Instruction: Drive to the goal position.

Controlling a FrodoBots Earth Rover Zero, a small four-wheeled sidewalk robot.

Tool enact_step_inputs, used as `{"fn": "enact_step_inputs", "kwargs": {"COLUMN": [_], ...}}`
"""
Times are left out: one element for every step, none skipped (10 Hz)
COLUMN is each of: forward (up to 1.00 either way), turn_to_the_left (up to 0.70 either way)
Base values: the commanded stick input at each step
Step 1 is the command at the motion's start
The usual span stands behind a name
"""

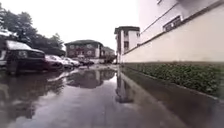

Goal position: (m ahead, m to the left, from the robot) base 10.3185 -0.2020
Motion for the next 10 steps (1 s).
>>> {"fn": "enact_step_inputs", "kwargs": {"forward": [0.70,0.70,0.70,0.70,0.70,0.70,0.70,0.70,0.70,0.70], "turn_to_the_left": [0.00,0.00,0.00,0.00,0.00,0.00,0.00,0.00,0.00,0.00]}}
